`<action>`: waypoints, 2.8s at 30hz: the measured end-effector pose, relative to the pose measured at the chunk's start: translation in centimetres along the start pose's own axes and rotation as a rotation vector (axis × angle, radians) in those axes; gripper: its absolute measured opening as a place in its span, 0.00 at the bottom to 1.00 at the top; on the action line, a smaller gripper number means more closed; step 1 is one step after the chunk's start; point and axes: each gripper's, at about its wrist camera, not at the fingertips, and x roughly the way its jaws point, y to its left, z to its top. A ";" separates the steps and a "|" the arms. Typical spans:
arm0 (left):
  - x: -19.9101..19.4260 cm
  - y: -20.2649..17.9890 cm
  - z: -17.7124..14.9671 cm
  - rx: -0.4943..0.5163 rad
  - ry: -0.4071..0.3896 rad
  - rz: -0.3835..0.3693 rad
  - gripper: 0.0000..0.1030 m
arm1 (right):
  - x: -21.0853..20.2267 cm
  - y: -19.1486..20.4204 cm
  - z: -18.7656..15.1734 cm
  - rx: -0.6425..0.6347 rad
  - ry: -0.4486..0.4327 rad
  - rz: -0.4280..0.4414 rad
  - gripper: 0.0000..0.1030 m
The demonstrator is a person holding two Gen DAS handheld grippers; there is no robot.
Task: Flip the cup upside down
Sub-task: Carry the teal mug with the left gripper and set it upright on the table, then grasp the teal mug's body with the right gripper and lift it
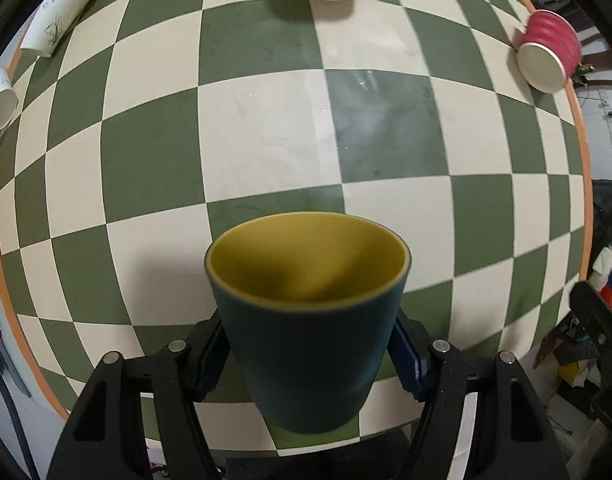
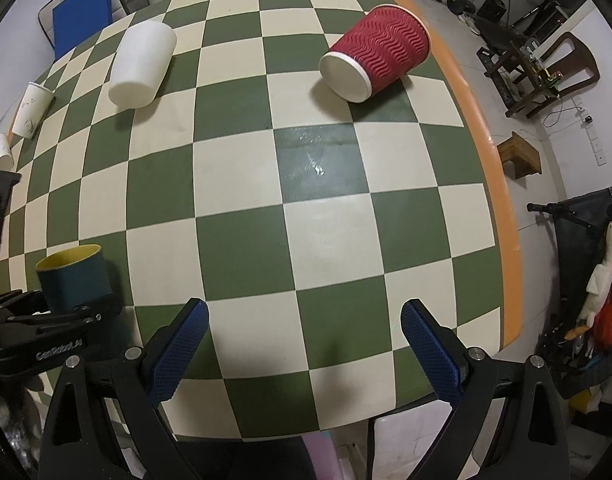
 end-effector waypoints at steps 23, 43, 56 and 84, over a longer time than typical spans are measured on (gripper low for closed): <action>-2.9 3.4 2.4 -0.120 -0.041 -0.036 0.77 | 1.3 1.6 1.5 0.010 0.036 0.020 0.96; -16.9 8.8 -10.3 -0.128 -0.319 0.177 0.81 | -11.4 7.4 -5.1 -0.084 -0.082 0.189 0.96; -19.0 12.5 -12.6 -0.115 -0.403 0.147 0.81 | -17.2 11.7 -8.4 -0.105 -0.136 0.222 0.96; -2.6 19.0 -6.7 -0.293 -0.151 0.164 0.99 | 4.0 21.2 -17.3 -2.553 -0.337 -0.780 0.96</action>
